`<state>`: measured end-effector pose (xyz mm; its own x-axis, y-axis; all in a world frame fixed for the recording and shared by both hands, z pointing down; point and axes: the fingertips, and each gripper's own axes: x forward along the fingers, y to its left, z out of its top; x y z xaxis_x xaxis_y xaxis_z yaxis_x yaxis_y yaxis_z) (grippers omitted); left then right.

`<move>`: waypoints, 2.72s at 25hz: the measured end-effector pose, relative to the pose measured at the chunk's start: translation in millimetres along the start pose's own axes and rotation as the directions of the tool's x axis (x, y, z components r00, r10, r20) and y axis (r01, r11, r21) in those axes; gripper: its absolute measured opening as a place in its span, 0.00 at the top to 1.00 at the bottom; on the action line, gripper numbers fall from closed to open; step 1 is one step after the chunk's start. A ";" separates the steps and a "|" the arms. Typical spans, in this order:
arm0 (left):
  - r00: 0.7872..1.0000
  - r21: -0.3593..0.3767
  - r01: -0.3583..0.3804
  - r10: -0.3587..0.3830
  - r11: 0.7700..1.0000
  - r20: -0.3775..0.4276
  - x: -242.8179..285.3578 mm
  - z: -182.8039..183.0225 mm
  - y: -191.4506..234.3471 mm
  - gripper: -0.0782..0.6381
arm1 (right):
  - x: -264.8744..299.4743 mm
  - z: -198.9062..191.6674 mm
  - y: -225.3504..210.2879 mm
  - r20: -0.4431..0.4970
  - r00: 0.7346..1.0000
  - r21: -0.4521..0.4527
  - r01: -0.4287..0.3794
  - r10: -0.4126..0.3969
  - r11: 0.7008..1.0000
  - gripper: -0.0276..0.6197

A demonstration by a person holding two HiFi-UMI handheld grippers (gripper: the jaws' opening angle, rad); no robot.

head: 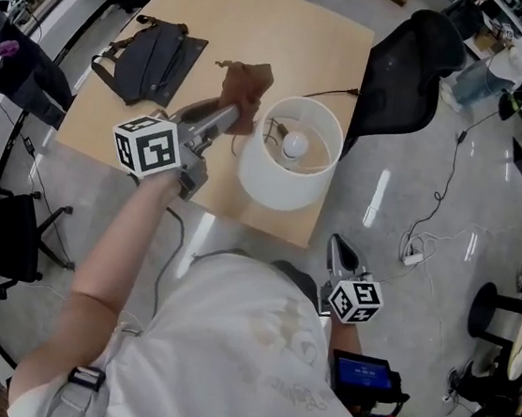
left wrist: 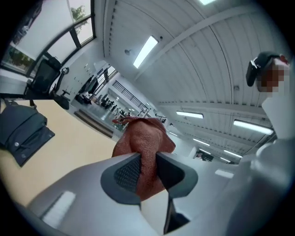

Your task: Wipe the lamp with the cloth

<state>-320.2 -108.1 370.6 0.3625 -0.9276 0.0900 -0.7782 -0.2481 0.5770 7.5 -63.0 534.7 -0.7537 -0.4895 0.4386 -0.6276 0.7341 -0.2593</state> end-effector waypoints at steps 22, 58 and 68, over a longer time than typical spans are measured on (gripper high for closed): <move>0.942 -0.029 -0.031 0.019 0.999 -0.334 44.0 -82.3 67.3 0.76 | -39.0 -31.0 -48.6 0.061 0.994 0.166 0.084 -0.095 0.982 0.94; 0.706 0.350 0.367 -0.014 0.862 -0.708 122.8 -69.5 42.8 0.75 | -40.2 -3.4 -116.3 0.076 0.989 0.196 0.108 -0.125 0.975 0.94; 0.692 0.422 0.306 0.105 0.853 -0.714 133.8 -93.7 72.7 0.75 | -27.5 2.0 -130.4 0.091 0.990 0.198 0.089 -0.109 0.976 0.94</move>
<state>-280.2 -224.2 500.7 0.5357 -0.4690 0.7022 -0.7695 -0.6136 0.1771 109.7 -146.2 554.8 -0.6957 -0.6070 0.3841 -0.7183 0.5796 -0.3849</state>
